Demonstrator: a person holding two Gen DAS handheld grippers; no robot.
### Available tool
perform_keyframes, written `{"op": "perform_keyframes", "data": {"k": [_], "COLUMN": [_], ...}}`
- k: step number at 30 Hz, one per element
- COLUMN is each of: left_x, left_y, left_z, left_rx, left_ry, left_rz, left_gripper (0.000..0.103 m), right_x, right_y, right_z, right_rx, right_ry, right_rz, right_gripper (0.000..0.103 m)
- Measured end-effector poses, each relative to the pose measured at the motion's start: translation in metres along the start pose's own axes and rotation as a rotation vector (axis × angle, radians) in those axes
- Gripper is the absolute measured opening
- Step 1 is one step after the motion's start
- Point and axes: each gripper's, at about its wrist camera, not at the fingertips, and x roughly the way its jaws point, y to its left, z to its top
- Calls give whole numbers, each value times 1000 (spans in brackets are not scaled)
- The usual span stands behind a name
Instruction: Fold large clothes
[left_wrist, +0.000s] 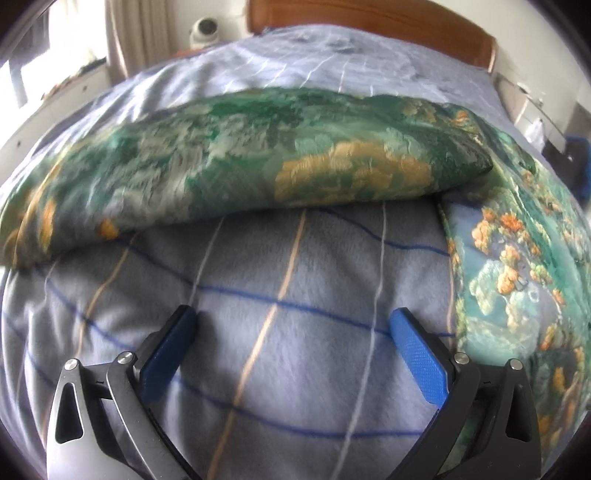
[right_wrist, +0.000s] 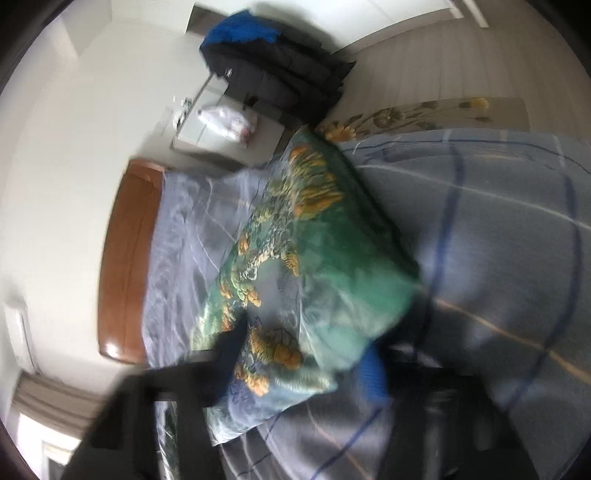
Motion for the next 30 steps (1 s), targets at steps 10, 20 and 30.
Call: {"op": "perform_keyframes", "data": {"k": [10,20,30], "left_x": [-61,-55,-47], "left_y": [-4,40,29], "left_z": [-30,-62,-64], "left_rx": [-17,-201,-140], "left_ry": [-133,-219,-217], "left_rz": [6,7,46], "left_gripper": [103,103,103], "right_x": [-59,33,174], "right_y": [226,425,359], "right_z": [-52,-271,-407], "right_rx": [-522,-840,-783], "right_ry": [-45,218,691], "right_rz": [158,351,197], "right_gripper": [15,14,75]}}
